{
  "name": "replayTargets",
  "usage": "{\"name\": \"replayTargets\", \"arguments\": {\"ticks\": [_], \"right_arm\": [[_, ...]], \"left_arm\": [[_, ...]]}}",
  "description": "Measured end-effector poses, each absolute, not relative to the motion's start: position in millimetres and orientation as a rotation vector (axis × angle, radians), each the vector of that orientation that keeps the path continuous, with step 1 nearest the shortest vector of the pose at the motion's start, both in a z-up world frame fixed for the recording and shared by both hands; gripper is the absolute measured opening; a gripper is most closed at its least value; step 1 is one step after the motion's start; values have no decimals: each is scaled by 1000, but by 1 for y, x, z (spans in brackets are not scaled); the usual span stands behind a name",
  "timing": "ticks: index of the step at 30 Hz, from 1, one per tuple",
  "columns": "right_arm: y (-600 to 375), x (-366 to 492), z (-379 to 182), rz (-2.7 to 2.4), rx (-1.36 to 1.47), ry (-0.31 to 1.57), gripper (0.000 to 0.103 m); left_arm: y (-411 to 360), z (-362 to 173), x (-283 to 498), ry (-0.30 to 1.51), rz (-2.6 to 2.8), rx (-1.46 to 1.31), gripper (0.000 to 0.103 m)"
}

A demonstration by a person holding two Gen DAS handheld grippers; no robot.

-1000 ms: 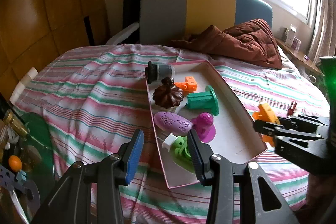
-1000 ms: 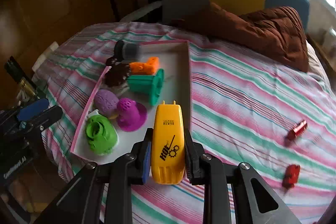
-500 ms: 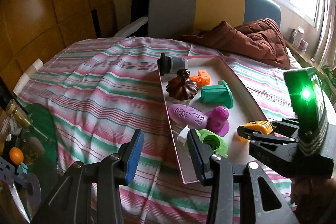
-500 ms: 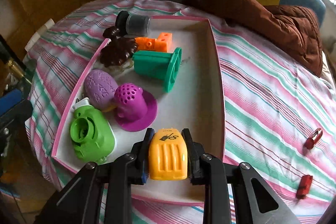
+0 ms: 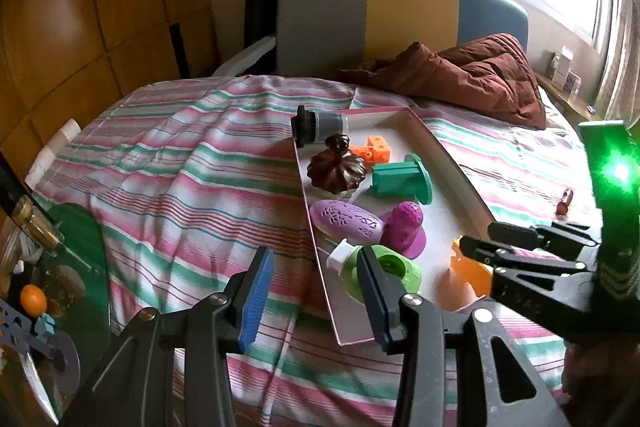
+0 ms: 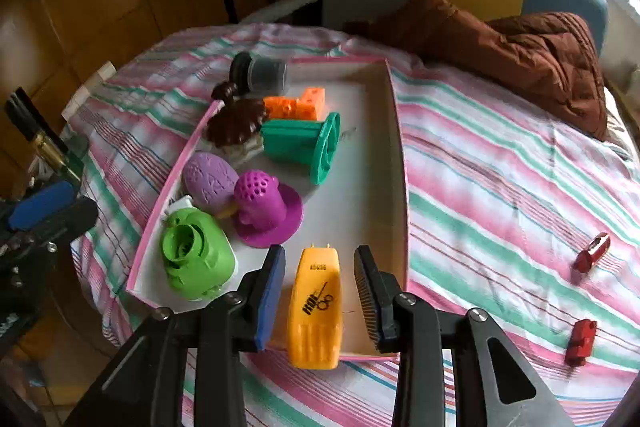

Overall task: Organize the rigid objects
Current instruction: 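Carry the yellow gear-printed toy into the tray and open the right tool, then lower the right tool onto the red K puzzle piece and close it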

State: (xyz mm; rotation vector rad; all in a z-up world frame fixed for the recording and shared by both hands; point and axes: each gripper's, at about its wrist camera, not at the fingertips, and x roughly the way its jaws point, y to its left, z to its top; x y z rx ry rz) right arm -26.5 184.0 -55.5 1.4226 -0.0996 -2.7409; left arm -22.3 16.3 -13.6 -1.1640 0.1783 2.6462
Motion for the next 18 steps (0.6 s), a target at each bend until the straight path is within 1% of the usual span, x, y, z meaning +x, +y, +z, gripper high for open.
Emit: {"name": "replayTargets", "arguments": {"ticks": [2, 7, 10, 18], "right_arm": [[186, -22, -51, -2756, 1401, -103, 41], [199, -12, -41, -2791, 1372, -101, 45], [213, -6, -35, -2821, 1364, -112, 50], [280, 14, -18, -2937, 1380, -185, 52]], "left_arm": [[18, -13, -21, 184, 2644, -1161, 44], [21, -11, -19, 196, 2642, -1155, 44], [23, -10, -17, 208, 2639, -1152, 44], [36, -9, -13, 240, 2615, -1146, 44]]}}
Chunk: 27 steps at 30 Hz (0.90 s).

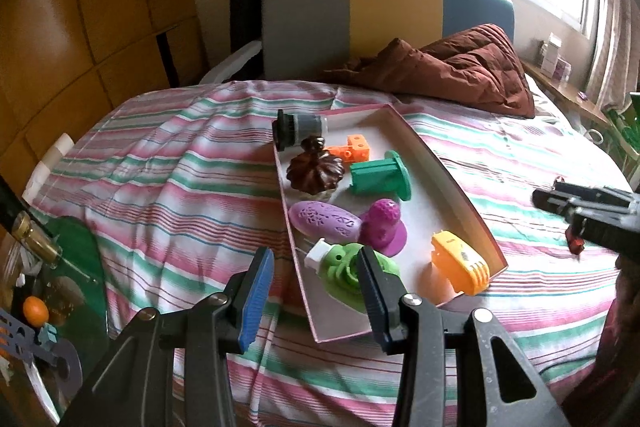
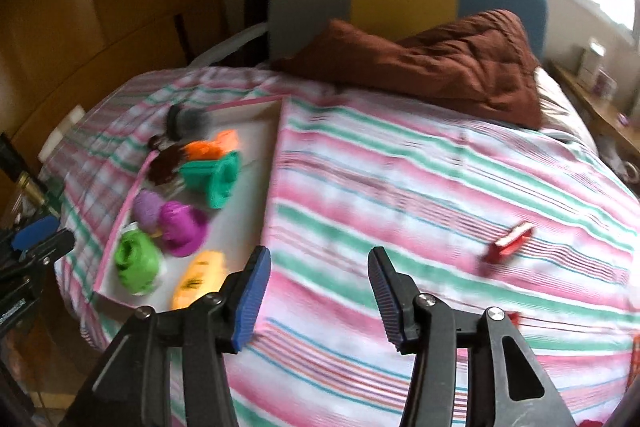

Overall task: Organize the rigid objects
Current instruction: 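Lower the right tool onto the red K puzzle piece and close it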

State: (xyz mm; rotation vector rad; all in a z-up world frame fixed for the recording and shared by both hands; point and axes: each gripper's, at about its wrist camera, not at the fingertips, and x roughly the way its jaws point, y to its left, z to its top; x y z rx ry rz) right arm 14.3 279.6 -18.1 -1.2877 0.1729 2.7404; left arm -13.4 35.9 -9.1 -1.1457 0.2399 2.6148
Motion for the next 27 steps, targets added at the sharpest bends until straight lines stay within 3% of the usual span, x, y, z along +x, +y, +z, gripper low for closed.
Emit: {"name": "replayTargets", "arguments": {"ticks": [15, 22, 24, 25, 27], "right_arm": [[438, 63, -41, 2385, -1328, 529, 58], [430, 55, -84, 2329, -1494, 494, 58], [426, 50, -93, 2303, -1548, 418, 50], [422, 47, -98, 2283, -1590, 355, 33], [413, 47, -97, 2286, -1578, 234, 32]], "left_arm": [[74, -6, -11, 294, 2534, -1123, 44], [118, 2, -8, 362, 2461, -1061, 44], [136, 3, -7, 377, 2425, -1047, 44], [143, 3, -6, 385, 2410, -1043, 44], [157, 2, -4, 405, 2382, -1032, 44]]}}
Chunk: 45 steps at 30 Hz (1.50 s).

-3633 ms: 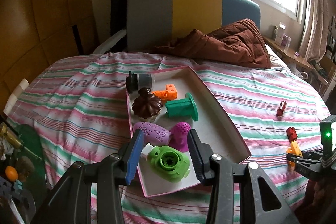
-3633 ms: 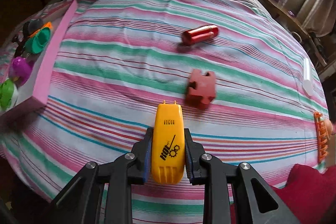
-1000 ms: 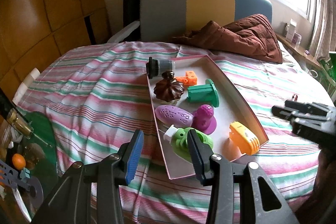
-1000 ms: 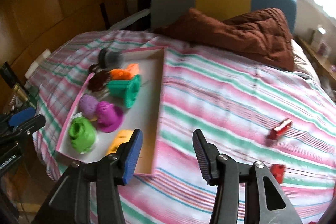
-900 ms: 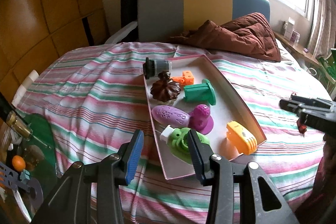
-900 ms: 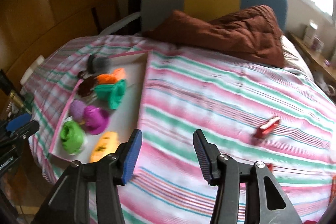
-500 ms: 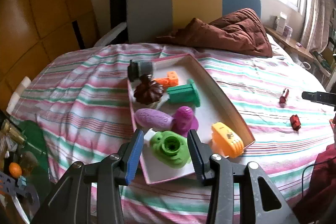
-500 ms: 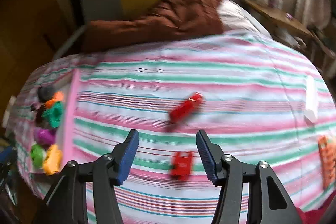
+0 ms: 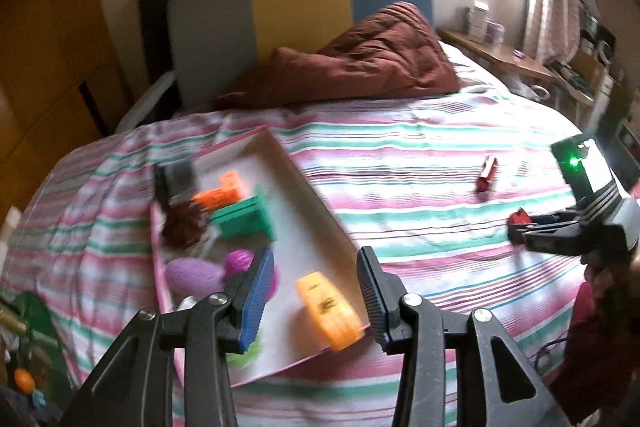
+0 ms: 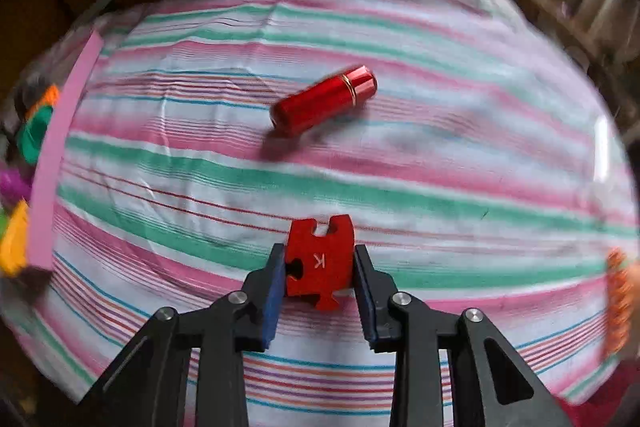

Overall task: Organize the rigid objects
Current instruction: 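Lower the right tool onto the red K puzzle piece and close it, then grasp the red cylinder with the left tool while the right tool holds the red K piece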

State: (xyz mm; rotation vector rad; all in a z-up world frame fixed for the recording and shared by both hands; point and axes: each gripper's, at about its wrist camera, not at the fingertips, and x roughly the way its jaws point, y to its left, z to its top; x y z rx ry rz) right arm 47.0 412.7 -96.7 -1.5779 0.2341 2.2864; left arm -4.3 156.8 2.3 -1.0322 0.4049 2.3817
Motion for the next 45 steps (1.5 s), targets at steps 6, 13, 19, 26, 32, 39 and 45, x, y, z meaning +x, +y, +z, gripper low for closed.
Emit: {"name": "replayTargets", "arguments": {"ticks": [6, 13, 19, 26, 32, 39, 45], "right_arm": [[426, 54, -92, 2201, -1496, 223, 32], [451, 67, -91, 2099, -1441, 316, 33], [456, 64, -91, 2077, -1451, 313, 33], [455, 67, -93, 2061, -1464, 361, 33], [462, 69, -94, 2060, -1468, 455, 33], [461, 72, -94, 2062, -1462, 496, 33], [463, 74, -94, 2064, -1456, 528, 33]], "left_arm": [[195, -1, 0, 465, 2308, -1001, 44], [230, -9, 0, 523, 2250, -1002, 44], [253, -16, 1, 575, 2206, -995, 44], [277, -26, -3, 604, 2159, -1003, 44], [302, -43, -18, 588, 2090, -1055, 44], [346, -59, -39, 549, 1945, -1096, 44], [392, -68, -45, 591, 1818, -1061, 44]]}}
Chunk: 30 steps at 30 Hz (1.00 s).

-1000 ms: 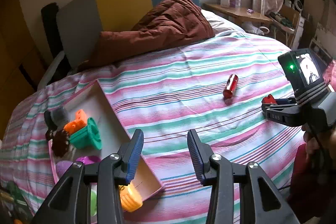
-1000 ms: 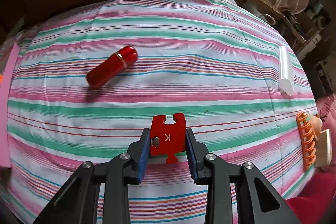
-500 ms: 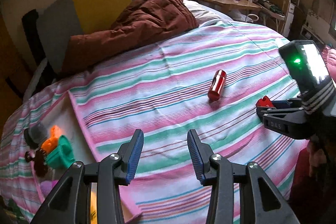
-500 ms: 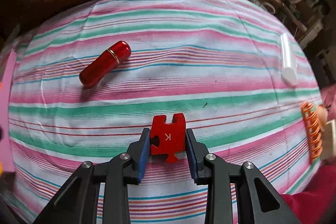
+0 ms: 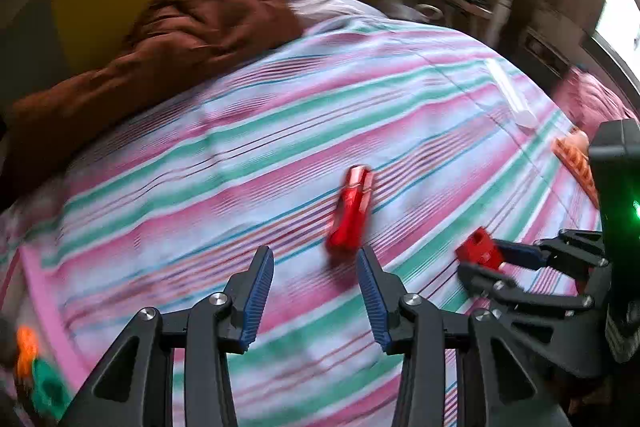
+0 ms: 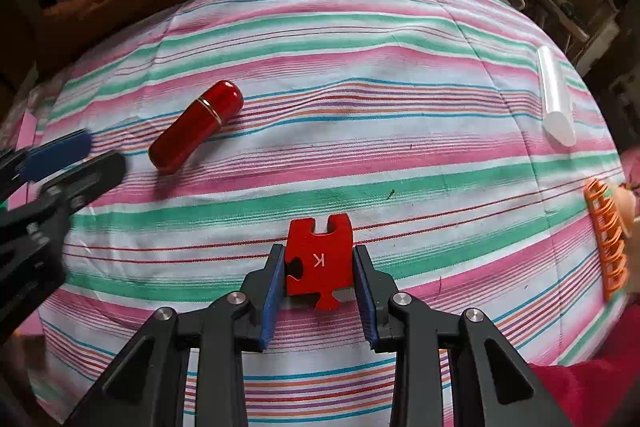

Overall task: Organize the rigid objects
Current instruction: 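Grasp the red cylinder with the left tool while the right tool holds the red K piece, then carry the red cylinder into the tray beside the yellow toy and open the left tool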

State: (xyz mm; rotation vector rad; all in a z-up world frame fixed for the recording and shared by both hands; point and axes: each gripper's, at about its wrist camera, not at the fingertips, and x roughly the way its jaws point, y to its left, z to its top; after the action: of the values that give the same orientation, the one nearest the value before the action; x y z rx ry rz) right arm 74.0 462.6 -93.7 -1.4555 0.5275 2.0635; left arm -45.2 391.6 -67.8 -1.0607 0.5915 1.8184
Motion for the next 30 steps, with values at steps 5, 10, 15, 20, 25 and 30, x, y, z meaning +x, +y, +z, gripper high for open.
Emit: {"name": "replayTargets", "arguments": {"ticks": [5, 10, 15, 20, 25, 30], "right_arm": [[460, 72, -94, 2062, -1459, 504, 34], [463, 71, -94, 2063, -1459, 502, 35], [464, 68, -96, 2066, -1469, 456, 35], [460, 67, -96, 2075, -1473, 432, 35], [452, 62, -97, 2124, -1492, 398, 35], [438, 58, -96, 2185, -1519, 325, 34]], "left_arm": [[425, -80, -43, 661, 1761, -1049, 44], [451, -99, -46, 710, 1753, -1045, 44], [442, -103, -52, 639, 1812, -1045, 33], [419, -99, -49, 628, 1887, -1067, 24], [380, -96, -48, 571, 1956, -1107, 23], [345, -92, -38, 553, 2007, -1132, 23]]}}
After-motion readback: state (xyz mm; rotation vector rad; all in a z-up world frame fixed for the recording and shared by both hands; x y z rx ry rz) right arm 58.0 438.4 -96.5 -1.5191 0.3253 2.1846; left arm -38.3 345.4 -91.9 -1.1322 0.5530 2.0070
